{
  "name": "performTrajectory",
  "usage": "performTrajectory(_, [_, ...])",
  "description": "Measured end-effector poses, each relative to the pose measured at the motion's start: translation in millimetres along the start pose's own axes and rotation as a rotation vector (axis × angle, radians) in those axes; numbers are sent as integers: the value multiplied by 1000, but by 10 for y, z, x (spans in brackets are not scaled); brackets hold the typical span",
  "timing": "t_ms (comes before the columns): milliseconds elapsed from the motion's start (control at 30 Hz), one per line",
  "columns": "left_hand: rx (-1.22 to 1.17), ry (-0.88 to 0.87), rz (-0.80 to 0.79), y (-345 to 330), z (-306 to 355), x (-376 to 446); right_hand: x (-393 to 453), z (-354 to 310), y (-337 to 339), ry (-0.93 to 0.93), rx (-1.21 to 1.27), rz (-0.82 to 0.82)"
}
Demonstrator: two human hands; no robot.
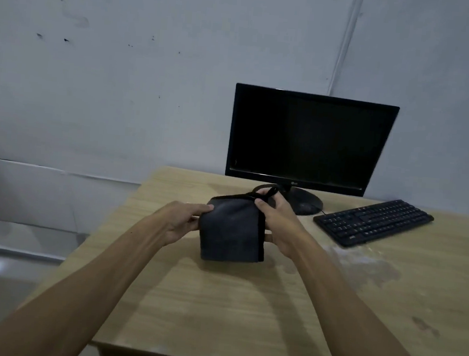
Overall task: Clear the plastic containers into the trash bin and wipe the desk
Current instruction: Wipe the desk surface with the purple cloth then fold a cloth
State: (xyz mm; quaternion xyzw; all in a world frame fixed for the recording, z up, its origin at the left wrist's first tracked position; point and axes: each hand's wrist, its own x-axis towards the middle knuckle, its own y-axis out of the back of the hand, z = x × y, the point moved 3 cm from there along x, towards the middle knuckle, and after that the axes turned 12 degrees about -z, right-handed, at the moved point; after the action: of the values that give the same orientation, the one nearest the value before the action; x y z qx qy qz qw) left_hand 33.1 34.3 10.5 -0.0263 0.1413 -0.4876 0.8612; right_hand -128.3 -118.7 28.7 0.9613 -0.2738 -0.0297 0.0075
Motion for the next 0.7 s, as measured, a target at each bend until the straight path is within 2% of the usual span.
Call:
performTrajectory(133, [150,-86,78,344,94,220,534,163,-246,-38,-65,7])
performTrajectory(333, [654,-201,365,1007,240,760,1502,264,-639,-36,-222,-17])
performTrajectory(400, [808,-194,436,1261,301,1011,1946,380,-746,-45,-302,-32])
performTrajectory(500, [933,-97,461,1596,368,1369,2378,369,-916,-41,-391,-42])
performTrajectory(567, [954,-48,461,1787,414,1585,2622,347,-997,-55,-416,-14])
performTrajectory(700, [812,-27,474,2047,526,1918,3074,419,-1049,-107,-277,1])
